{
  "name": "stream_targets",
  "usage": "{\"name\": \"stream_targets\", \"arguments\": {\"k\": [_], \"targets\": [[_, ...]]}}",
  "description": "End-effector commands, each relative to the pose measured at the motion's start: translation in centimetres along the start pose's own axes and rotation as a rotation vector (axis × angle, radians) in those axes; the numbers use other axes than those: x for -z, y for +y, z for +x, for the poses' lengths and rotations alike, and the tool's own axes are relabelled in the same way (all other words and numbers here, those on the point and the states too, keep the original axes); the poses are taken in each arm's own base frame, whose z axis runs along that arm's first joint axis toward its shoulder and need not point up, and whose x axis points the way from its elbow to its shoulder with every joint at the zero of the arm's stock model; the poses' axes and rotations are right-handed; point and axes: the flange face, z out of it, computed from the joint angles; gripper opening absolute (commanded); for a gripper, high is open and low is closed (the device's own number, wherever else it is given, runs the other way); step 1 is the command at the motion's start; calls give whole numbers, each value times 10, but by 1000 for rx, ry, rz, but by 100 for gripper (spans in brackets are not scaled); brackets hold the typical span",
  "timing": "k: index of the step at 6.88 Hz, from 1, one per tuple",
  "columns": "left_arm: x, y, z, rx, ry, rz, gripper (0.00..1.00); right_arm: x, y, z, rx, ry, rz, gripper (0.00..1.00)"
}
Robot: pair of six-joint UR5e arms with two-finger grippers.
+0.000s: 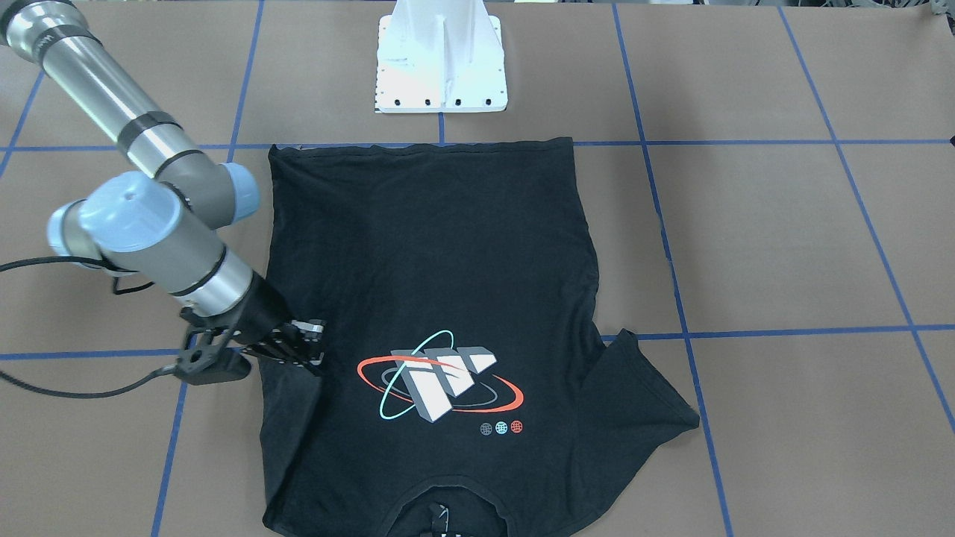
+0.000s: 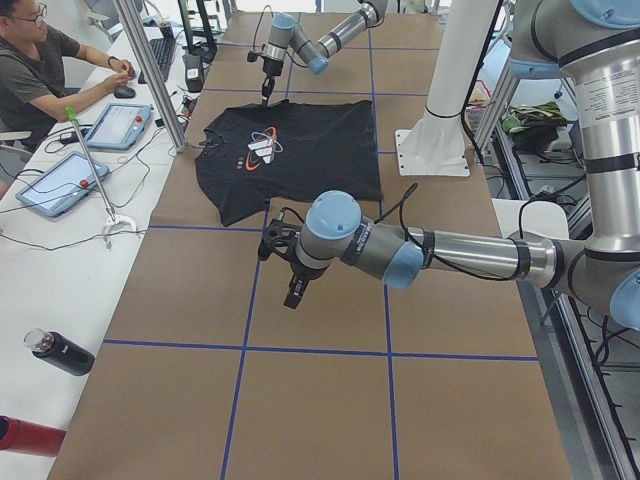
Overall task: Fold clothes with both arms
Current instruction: 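Fold the sleeve onto the shirt front with the right gripper while the left arm approaches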
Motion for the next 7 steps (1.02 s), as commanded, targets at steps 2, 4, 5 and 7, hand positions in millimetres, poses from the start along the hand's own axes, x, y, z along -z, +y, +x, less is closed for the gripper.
{"name": "stream_targets", "arguments": {"k": [2,4,5,7], "targets": [[1,0,3,4,12,1,100,-22,1,2,-19,40,35,0],[-2,-24,12,63,22,12,100,-36,-9,-12,-27,55,40,44],[-17,-54,29,80,38,5,100,-36,-9,-18,-34,51,53,99],[-54,-126,53,44,64,-10,100,-26,-1,-32,-30,14,45,100]]}}
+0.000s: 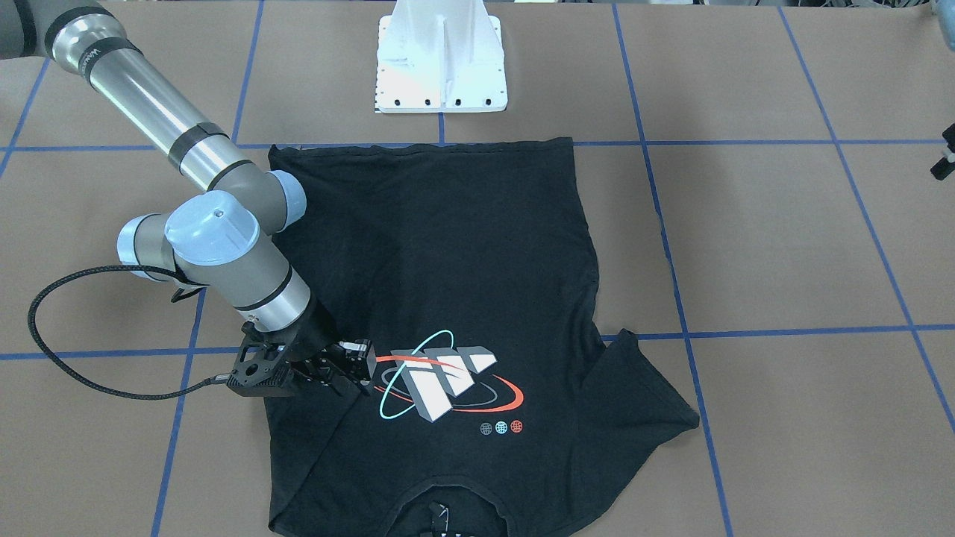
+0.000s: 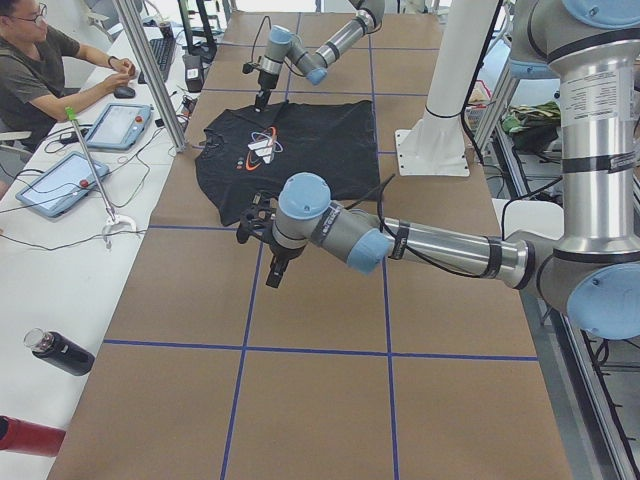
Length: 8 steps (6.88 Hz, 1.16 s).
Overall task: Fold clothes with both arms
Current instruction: 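Fold the sleeve onto the shirt front with the right gripper while the left arm approaches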
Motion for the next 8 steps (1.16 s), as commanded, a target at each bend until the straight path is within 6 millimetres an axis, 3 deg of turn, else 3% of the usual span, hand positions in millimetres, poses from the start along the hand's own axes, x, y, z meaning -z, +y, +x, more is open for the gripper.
{"name": "stream_targets", "arguments": {"k": [1,2,3,4,6,7,8], "targets": [[-50,-88,47,-9,40,-27,100,22,15,2,9,-46,-22,100],[-95,-117,84,-17,69,-77,100,38,27,22,14,-61,-45,100],[-127,-136,112,-24,83,-90,100,60,37,29,20,-82,-60,100],[-166,-147,127,-22,79,-87,100,74,45,49,20,-88,-70,100],[-238,-148,152,-2,126,-61,100,87,53,72,17,-82,-81,100],[-261,-157,168,17,121,-37,100,87,53,73,16,-81,-81,100],[-276,-169,172,25,107,-16,100,88,53,76,15,-78,-81,100]]}}
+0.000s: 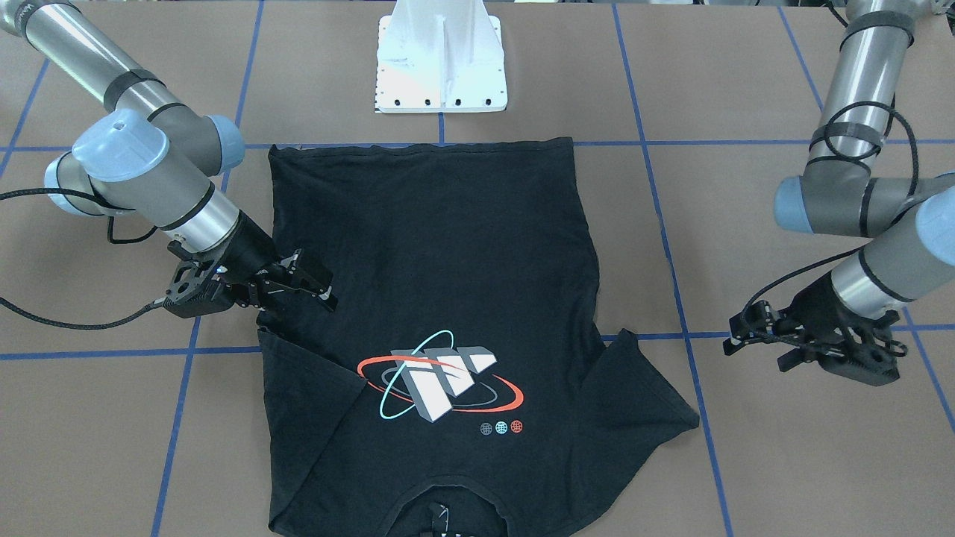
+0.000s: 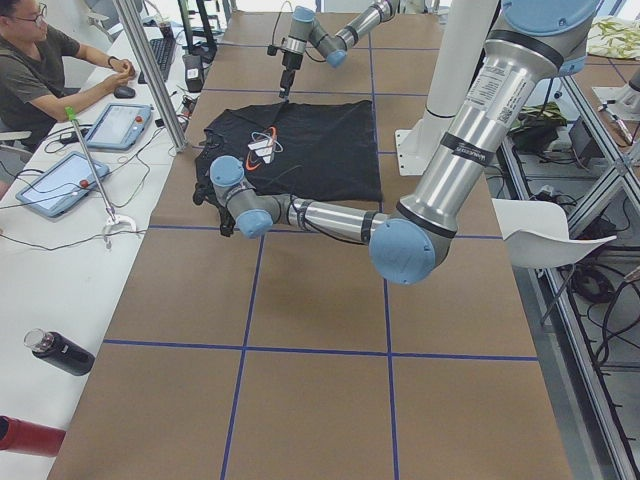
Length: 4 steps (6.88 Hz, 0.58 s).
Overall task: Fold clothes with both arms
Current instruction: 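Fold the sleeve nearest the left gripper inward onto the shirt front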
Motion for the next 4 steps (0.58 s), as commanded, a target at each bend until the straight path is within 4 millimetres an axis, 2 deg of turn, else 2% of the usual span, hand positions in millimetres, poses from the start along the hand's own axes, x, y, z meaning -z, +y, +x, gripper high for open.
{"name": "stream_targets", "arguments": {"k": [1,2,4], "targets": [[-34,-24,9,8,-3,29,100,3,1,5,-2,3,0,100],[-44,-31,15,24,4,36,99,4,0,7,-4,2,3,100],[-67,-27,25,53,21,70,81,5,4,17,-5,8,-1,100]]}}
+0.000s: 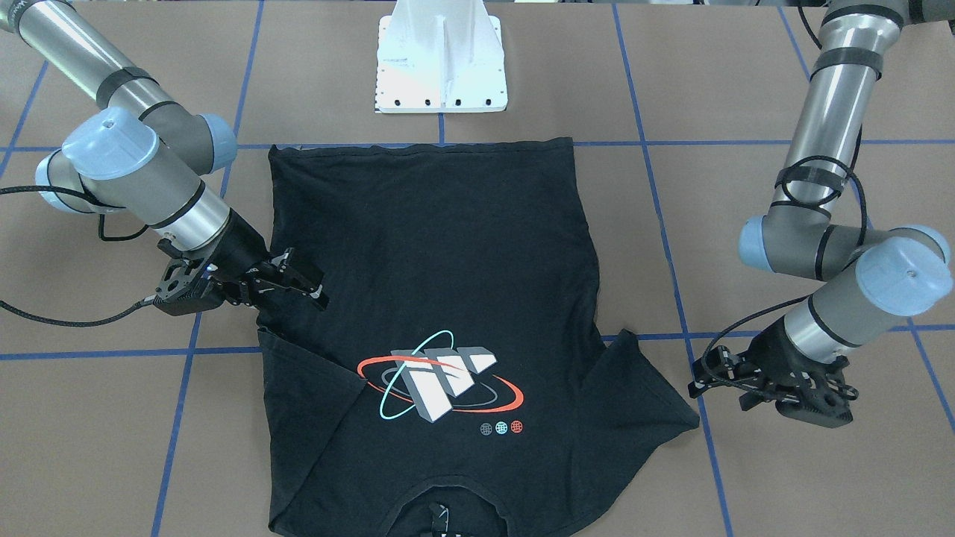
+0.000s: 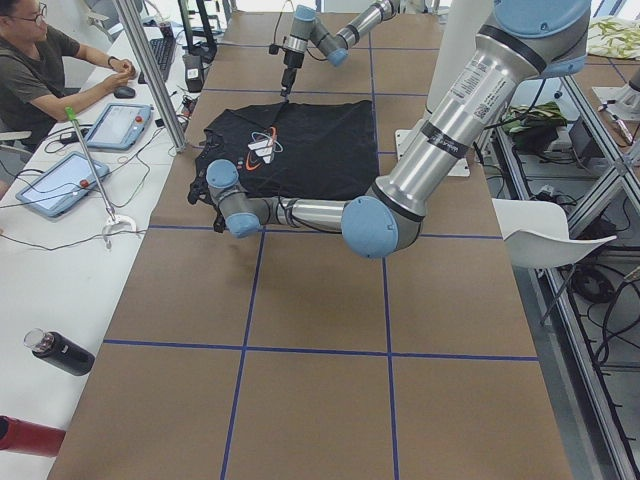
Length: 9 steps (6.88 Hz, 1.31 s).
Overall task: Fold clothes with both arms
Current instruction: 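Fold the sleeve nearest the left gripper inward onto the shirt front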
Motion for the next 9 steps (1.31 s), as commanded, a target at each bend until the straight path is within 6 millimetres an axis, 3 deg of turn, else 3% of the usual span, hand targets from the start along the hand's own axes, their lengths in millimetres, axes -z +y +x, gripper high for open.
{"name": "stream_targets", "arguments": {"k": [1,3,4,9], "targets": [[-17,1,11,19,5,13,70,1,2,4,0,2,-1,100],[-30,3,0,15,-4,27,51,0,2,4,0,3,0,100],[-31,3,-1,17,-6,26,46,0,3,3,2,1,1,100],[-38,-6,-2,27,-35,40,41,-1,3,1,8,-1,5,100]]}}
